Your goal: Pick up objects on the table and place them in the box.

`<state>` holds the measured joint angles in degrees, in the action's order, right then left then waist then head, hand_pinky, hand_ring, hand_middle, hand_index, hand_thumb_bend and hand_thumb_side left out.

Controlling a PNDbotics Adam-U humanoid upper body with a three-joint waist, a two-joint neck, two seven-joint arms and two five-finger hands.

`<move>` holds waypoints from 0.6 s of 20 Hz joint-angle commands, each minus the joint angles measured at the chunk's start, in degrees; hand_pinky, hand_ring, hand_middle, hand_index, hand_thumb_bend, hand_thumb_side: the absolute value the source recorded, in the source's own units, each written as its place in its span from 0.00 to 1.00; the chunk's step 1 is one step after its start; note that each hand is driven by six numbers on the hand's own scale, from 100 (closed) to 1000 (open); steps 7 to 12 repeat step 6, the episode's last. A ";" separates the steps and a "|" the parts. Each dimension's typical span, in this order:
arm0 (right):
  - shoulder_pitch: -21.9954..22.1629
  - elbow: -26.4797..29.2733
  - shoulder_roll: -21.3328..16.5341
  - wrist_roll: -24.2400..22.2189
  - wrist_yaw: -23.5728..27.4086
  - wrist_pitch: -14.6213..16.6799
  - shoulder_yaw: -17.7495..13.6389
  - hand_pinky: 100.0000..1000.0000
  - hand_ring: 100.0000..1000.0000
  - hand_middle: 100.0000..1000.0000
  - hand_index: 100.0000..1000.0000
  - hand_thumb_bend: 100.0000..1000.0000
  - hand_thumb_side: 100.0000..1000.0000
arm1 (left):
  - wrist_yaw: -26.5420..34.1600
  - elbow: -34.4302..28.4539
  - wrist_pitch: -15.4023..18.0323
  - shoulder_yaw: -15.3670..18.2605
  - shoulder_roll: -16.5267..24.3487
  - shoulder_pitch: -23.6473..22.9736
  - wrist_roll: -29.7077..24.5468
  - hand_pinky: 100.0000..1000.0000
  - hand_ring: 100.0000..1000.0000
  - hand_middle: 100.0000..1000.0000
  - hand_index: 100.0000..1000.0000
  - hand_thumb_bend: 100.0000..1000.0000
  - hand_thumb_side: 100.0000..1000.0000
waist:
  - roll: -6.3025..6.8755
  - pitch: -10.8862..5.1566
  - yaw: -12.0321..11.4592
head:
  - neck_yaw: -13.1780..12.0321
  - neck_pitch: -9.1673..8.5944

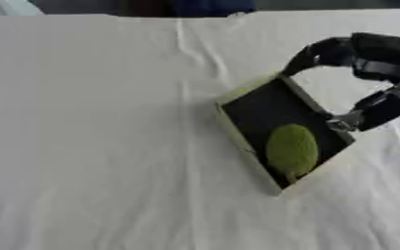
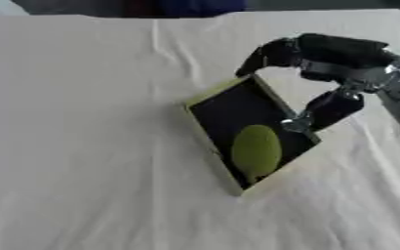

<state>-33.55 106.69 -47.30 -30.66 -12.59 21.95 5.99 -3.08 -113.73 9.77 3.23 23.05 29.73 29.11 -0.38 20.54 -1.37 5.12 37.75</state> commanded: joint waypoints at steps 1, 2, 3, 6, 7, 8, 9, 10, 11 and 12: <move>-0.77 4.63 0.64 2.83 3.06 -2.24 -4.85 0.82 0.74 0.74 0.89 0.00 0.02 | -0.47 -0.87 0.00 0.86 0.92 0.27 0.41 0.74 0.86 0.59 0.68 0.07 0.47 | 0.19 -1.44 0.20 | -0.96 0.14; -0.65 5.89 1.46 3.67 3.89 -3.02 -6.20 0.83 0.74 0.74 0.88 0.00 0.03 | -0.52 -0.87 0.02 0.92 0.90 0.22 0.48 0.74 0.86 0.59 0.68 0.08 0.47 | 0.22 -1.45 0.25 | -1.29 0.11; -0.52 6.90 2.39 4.52 4.73 -3.52 -7.56 0.83 0.73 0.73 0.87 0.00 0.04 | -0.57 -0.87 0.05 0.96 0.86 0.18 0.56 0.74 0.86 0.59 0.68 0.08 0.47 | 0.23 -1.45 0.28 | -1.57 0.06; -0.08 7.78 4.68 7.06 7.28 -2.76 -11.21 0.84 0.74 0.73 0.86 0.00 0.18 | -0.72 -0.87 0.16 1.00 0.70 0.22 0.66 0.74 0.85 0.59 0.68 0.08 0.47 | 0.20 -1.49 0.29 | -1.98 -0.09; -0.08 7.78 4.68 7.06 7.28 -2.76 -11.21 0.84 0.74 0.73 0.86 0.00 0.18 | -0.72 -0.87 0.16 1.00 0.70 0.22 0.66 0.74 0.85 0.59 0.68 0.08 0.47 | 0.20 -1.49 0.29 | -1.98 -0.09; -0.08 7.78 4.68 7.06 7.28 -2.76 -11.21 0.84 0.74 0.73 0.86 0.00 0.18 | -0.72 -0.87 0.16 1.00 0.70 0.22 0.66 0.74 0.85 0.59 0.68 0.08 0.47 | 0.20 -1.49 0.29 | -1.98 -0.09; -0.08 7.78 4.68 7.06 7.28 -2.76 -11.21 0.84 0.74 0.73 0.86 0.00 0.18 | -0.72 -0.87 0.16 1.00 0.70 0.22 0.66 0.74 0.85 0.59 0.68 0.08 0.47 | 0.20 -1.49 0.29 | -1.98 -0.09; -0.08 7.78 4.68 7.06 7.28 -2.76 -11.21 0.84 0.74 0.73 0.86 0.00 0.18 | -0.72 -0.87 0.16 1.00 0.70 0.22 0.66 0.74 0.85 0.59 0.68 0.08 0.47 | 0.20 -1.49 0.29 | -1.98 -0.09; -0.08 7.78 4.68 7.06 7.28 -2.76 -11.21 0.84 0.74 0.73 0.86 0.00 0.18 | -0.72 -0.87 0.16 1.00 0.70 0.22 0.66 0.74 0.85 0.59 0.68 0.08 0.47 | 0.20 -1.49 0.29 | -1.98 -0.09; -0.08 7.78 4.68 7.06 7.28 -2.76 -11.21 0.84 0.74 0.73 0.86 0.00 0.18 | -0.72 -0.87 0.16 1.00 0.70 0.22 0.66 0.74 0.85 0.59 0.68 0.08 0.47 | 0.20 -1.49 0.29 | -1.98 -0.09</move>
